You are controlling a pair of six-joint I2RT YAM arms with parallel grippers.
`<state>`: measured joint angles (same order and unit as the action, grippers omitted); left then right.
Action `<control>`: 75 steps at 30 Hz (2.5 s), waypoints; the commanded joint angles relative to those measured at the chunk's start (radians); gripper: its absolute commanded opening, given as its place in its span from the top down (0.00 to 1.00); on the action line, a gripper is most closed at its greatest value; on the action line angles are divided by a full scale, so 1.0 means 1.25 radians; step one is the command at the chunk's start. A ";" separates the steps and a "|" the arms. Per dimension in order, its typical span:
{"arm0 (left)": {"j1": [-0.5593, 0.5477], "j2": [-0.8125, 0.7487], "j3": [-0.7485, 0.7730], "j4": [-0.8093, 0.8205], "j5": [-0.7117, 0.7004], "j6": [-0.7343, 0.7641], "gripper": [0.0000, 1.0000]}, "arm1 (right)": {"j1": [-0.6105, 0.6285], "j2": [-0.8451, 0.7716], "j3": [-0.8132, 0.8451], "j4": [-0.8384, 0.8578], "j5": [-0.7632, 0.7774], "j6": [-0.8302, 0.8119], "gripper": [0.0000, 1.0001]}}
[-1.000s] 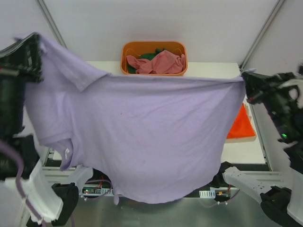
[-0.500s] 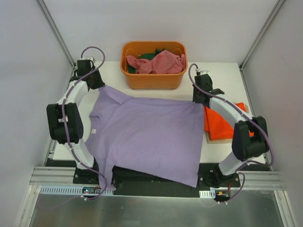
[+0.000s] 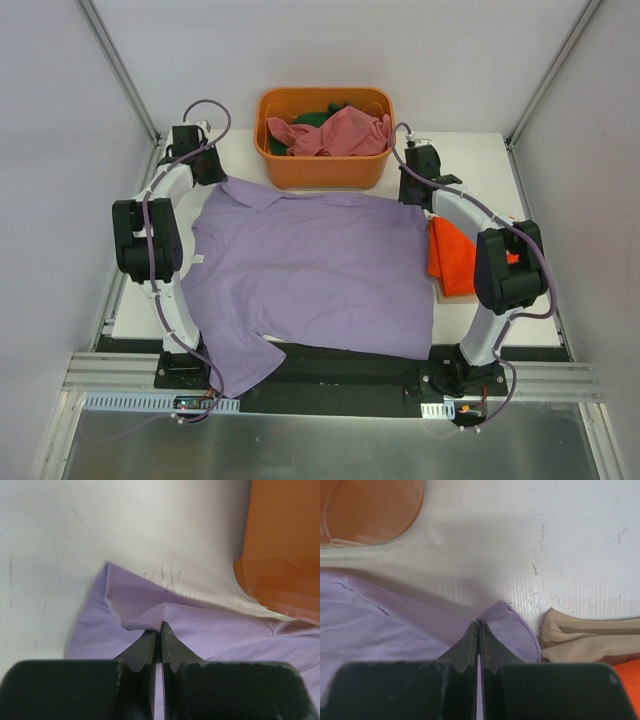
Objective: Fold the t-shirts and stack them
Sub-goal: Fold the flattened tshirt in 1/3 of the way
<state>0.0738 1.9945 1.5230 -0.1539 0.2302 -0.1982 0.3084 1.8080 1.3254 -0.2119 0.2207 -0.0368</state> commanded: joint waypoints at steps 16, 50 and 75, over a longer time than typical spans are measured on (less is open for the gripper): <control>0.000 -0.520 -0.449 -0.030 -0.069 -0.262 1.00 | -0.004 -0.184 -0.093 -0.023 -0.064 -0.007 0.99; -0.004 -0.851 -0.698 -0.320 -0.140 -0.453 0.98 | -0.005 -0.326 -0.228 -0.173 -0.054 0.028 0.94; -0.004 -0.535 -0.533 -0.076 -0.053 -0.420 0.01 | 0.053 -0.171 -0.119 -0.153 -0.238 0.085 0.04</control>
<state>0.0715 1.1545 0.7883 -0.3801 0.1299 -0.7544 0.3569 1.4570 1.0679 -0.4274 -0.0410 0.0399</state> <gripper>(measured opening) 0.990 0.971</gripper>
